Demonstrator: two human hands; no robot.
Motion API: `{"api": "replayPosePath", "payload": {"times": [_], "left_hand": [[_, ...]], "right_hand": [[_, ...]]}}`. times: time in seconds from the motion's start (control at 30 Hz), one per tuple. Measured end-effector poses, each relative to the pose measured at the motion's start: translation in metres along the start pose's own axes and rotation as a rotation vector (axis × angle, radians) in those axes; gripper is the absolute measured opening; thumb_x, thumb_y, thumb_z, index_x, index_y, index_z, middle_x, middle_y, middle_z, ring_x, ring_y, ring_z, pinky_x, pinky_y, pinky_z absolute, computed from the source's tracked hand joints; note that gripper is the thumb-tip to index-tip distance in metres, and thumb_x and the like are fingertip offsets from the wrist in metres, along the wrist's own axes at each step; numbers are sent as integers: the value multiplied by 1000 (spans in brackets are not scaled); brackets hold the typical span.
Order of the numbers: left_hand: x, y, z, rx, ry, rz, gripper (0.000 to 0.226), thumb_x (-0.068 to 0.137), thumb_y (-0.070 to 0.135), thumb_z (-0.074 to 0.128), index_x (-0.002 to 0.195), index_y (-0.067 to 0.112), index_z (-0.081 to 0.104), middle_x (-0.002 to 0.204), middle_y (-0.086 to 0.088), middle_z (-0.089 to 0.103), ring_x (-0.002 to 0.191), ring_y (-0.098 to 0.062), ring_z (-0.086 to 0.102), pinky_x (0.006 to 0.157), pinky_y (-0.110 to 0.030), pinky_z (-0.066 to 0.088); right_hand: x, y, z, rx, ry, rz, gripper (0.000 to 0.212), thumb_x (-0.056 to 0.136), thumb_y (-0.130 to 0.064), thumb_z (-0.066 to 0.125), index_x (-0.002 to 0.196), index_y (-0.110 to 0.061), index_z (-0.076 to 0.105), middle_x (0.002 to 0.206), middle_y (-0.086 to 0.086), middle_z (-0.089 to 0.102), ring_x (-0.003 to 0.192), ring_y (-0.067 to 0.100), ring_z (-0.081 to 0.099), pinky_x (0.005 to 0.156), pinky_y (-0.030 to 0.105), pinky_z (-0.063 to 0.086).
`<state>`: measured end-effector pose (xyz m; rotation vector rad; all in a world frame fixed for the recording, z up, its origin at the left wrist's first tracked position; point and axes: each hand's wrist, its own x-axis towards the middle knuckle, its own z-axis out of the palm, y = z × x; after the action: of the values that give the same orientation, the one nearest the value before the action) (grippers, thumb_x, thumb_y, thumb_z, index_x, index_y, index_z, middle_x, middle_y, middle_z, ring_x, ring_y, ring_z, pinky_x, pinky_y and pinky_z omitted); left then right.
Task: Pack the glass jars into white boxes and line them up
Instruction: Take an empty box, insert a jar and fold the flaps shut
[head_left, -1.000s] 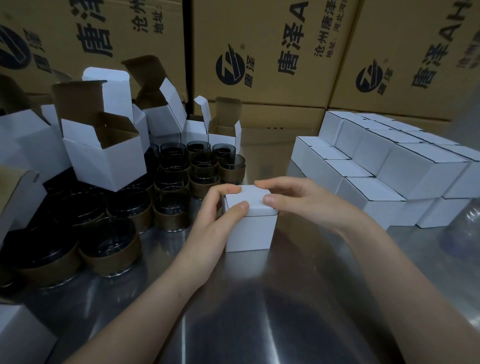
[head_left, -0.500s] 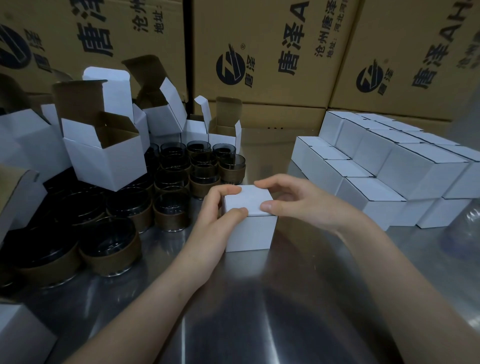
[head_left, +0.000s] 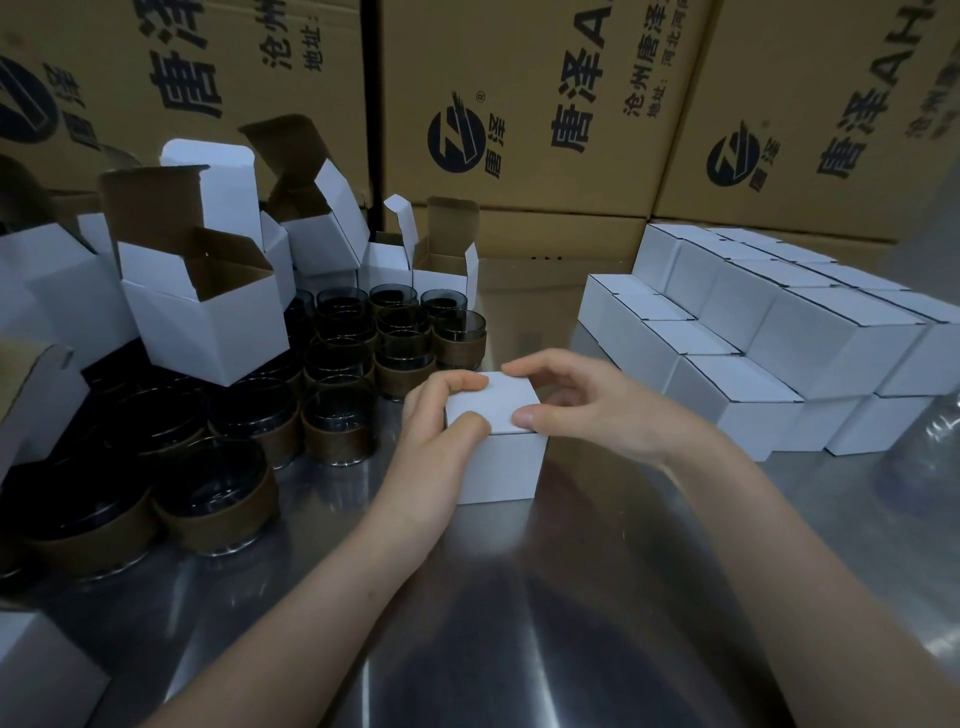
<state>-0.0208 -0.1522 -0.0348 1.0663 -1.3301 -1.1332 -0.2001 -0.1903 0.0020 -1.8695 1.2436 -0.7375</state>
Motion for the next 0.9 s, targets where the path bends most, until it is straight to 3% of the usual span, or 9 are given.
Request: {"api": "replayPosePath", "payload": {"times": [0.13, 0.2, 0.27, 0.4, 0.53, 0.6, 0.67, 0.8, 0.9], "left_hand": [[0, -5, 0, -29, 32, 28, 39, 84, 25, 56, 122, 32, 51, 129, 4, 51, 120, -16, 52, 100, -35, 45], [-1, -8, -1, -72, 36, 51, 40, 96, 13, 58, 127, 34, 44, 131, 8, 51, 119, -8, 53, 93, -22, 47], [0, -12, -1, -106, 43, 64, 42, 96, 11, 57, 127, 35, 40, 132, 10, 52, 119, -2, 53, 91, -18, 48], [0, -16, 0, -102, 99, 111, 36, 95, 15, 61, 123, 34, 48, 128, 10, 57, 122, -4, 54, 103, -28, 46], [-1, -18, -1, -84, 133, 77, 36, 95, 33, 62, 129, 30, 53, 131, 3, 58, 122, -9, 55, 108, -44, 44], [-2, -17, 0, -6, 137, 58, 54, 87, 49, 53, 136, 27, 51, 135, 1, 55, 128, -14, 52, 110, -45, 41], [-5, -15, 1, 60, 149, 75, 59, 85, 51, 44, 137, 26, 52, 136, 3, 55, 129, -12, 50, 111, -44, 39], [-9, -14, 2, 125, 139, 141, 32, 96, 39, 46, 123, 28, 60, 128, 4, 60, 121, -6, 53, 107, -33, 41], [-12, -16, 4, 255, 145, 226, 18, 100, 18, 52, 108, 30, 62, 112, 4, 65, 95, 3, 58, 83, -16, 43]], "right_hand": [[-2, -1, 3, -37, 41, -13, 33, 88, -31, 71, 117, -40, 61, 126, -11, 58, 110, 13, 61, 103, 36, 46], [-3, -6, 8, -96, 73, -33, 33, 89, -34, 69, 119, -43, 60, 128, -15, 52, 116, 4, 55, 103, 30, 44], [-5, -13, 15, -189, 108, -48, 39, 86, -41, 69, 123, -40, 58, 130, -16, 46, 120, 0, 48, 99, 23, 41], [-18, -19, 32, -245, 166, -17, 50, 80, -44, 71, 127, -42, 53, 130, -16, 37, 125, 0, 37, 95, 14, 37], [-29, -18, 55, -330, 249, 64, 68, 74, -40, 75, 135, -44, 44, 132, -9, 30, 130, 11, 36, 103, 25, 37], [-30, -16, 67, -355, 351, 60, 68, 72, -47, 75, 132, -45, 43, 126, -8, 30, 126, 17, 41, 101, 30, 42], [-29, -14, 74, -405, 432, 41, 62, 73, -53, 70, 128, -44, 42, 120, -7, 31, 121, 21, 44, 96, 33, 45], [-23, -9, 70, -431, 522, 63, 60, 71, -57, 67, 122, -36, 44, 119, -6, 39, 117, 22, 48, 90, 34, 46], [-18, -5, 56, -386, 573, 73, 58, 65, -48, 71, 116, -31, 48, 115, -6, 45, 114, 19, 50, 84, 28, 39]]}}
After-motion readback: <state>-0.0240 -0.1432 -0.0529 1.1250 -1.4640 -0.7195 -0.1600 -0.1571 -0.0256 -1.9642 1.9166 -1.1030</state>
